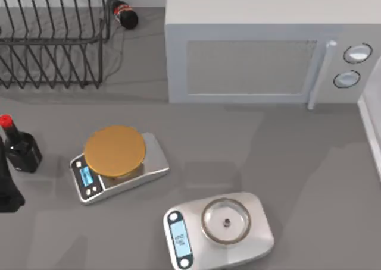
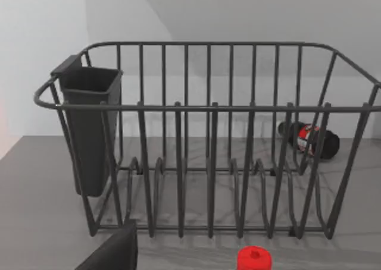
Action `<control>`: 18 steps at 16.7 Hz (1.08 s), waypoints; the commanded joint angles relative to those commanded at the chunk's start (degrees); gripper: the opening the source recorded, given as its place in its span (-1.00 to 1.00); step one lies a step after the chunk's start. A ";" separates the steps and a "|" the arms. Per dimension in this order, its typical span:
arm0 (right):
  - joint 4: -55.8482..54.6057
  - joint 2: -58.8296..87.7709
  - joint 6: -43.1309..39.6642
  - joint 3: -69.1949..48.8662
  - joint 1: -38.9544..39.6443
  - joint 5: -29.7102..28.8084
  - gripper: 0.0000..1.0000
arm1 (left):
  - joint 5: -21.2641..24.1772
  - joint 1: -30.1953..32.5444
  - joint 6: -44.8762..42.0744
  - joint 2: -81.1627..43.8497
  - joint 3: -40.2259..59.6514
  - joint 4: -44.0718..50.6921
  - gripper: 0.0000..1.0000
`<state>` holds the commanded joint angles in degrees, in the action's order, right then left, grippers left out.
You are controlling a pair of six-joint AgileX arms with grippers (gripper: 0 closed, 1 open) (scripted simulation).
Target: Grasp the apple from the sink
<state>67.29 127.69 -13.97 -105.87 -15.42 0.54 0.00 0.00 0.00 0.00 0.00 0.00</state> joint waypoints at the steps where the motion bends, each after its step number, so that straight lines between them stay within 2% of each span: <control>1: 4.45 -1.15 -0.03 -2.95 -0.01 0.01 -1.00 | 0.00 0.00 0.00 0.00 0.00 0.00 1.00; 6: 17.95 -6.06 -0.05 -13.45 0.02 0.05 -1.00 | 0.00 0.00 0.00 0.00 0.00 0.00 1.00; 13: 19.10 -6.84 0.81 -14.10 0.97 0.09 -1.00 | 0.00 0.00 0.00 0.00 0.00 0.00 1.00; 18: 20.02 -10.19 11.04 -10.77 11.65 0.94 -1.00 | 0.00 0.00 0.00 0.00 0.00 0.00 1.00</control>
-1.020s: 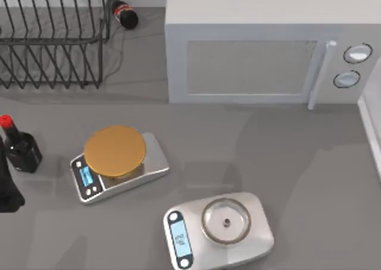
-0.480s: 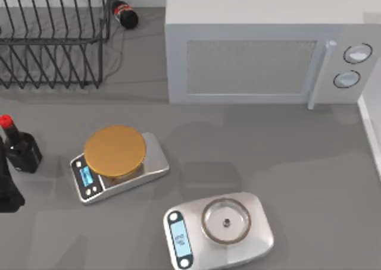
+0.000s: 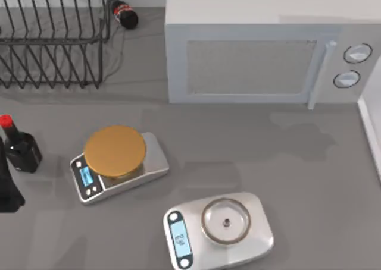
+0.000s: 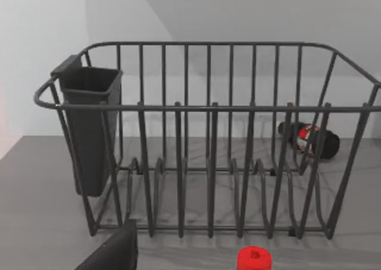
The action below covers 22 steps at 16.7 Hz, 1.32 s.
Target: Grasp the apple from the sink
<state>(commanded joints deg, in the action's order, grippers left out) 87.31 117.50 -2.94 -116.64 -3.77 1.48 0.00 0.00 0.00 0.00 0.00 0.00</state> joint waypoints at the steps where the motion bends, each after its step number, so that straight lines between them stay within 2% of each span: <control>1: 0.08 -0.75 2.99 0.90 2.95 0.26 -1.00 | 0.00 0.00 0.00 0.00 0.00 0.00 1.00; 8: -2.40 -3.63 25.89 7.20 25.19 0.45 -1.00 | 0.00 0.00 0.00 0.00 0.00 0.00 1.00; 12: -4.37 -3.60 34.94 9.63 34.78 -1.05 -1.00 | 0.00 0.00 0.00 0.00 0.00 0.00 1.00; 19: -4.83 -3.52 36.87 10.14 36.53 -1.38 -1.00 | 0.00 0.00 0.00 0.00 0.00 0.00 1.00; 22: -8.32 -3.89 37.20 13.73 37.15 -1.45 -1.00 | 0.00 0.00 0.00 0.00 0.00 0.00 1.00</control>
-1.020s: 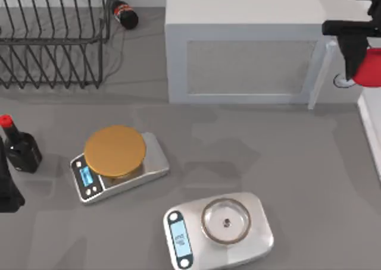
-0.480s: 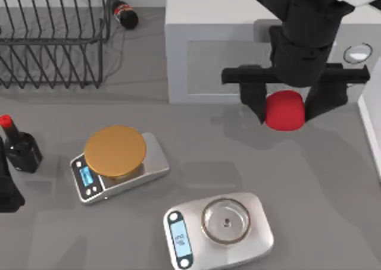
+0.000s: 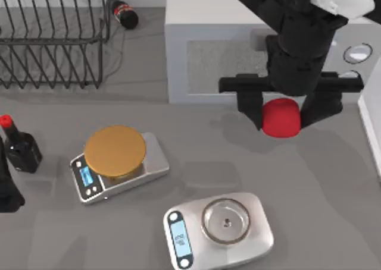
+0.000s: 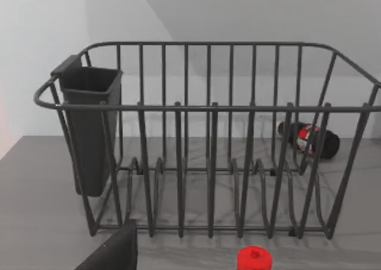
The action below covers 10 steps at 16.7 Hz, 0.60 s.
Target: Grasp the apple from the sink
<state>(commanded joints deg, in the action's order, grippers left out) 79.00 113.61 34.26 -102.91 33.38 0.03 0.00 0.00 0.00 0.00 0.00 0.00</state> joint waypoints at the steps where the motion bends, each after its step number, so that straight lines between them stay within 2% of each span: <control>1: -1.93 -0.10 0.14 2.00 0.28 -0.02 -1.00 | 0.00 0.00 0.00 0.00 0.00 0.00 1.00; 10: -20.01 2.78 -0.09 17.64 -0.07 -0.10 -1.00 | 0.00 0.00 0.00 0.00 0.00 0.00 1.00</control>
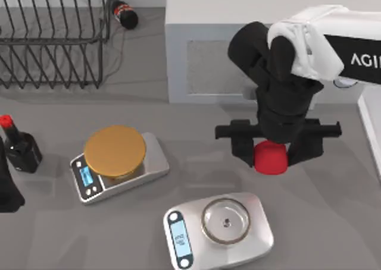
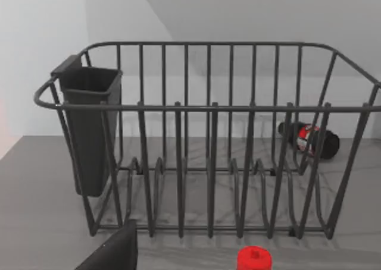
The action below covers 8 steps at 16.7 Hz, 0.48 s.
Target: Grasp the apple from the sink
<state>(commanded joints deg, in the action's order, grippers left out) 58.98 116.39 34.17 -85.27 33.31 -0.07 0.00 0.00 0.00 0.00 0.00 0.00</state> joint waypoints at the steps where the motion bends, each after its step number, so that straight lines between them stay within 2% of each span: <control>1: -0.47 0.12 -0.04 0.25 -0.16 -0.02 -1.00 | 0.00 0.00 0.00 0.00 0.00 0.00 1.00; 5: -0.52 0.13 -0.04 0.28 -0.17 -0.02 -1.00 | 0.00 0.00 0.00 0.00 0.00 0.00 1.00; 8: -0.52 0.13 -0.04 0.28 -0.17 -0.02 -0.55 | 0.00 0.00 0.00 0.00 0.00 0.00 1.00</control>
<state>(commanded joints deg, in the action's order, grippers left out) 58.47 116.52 34.13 -84.99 33.15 -0.10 0.00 0.00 0.00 0.00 0.00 0.00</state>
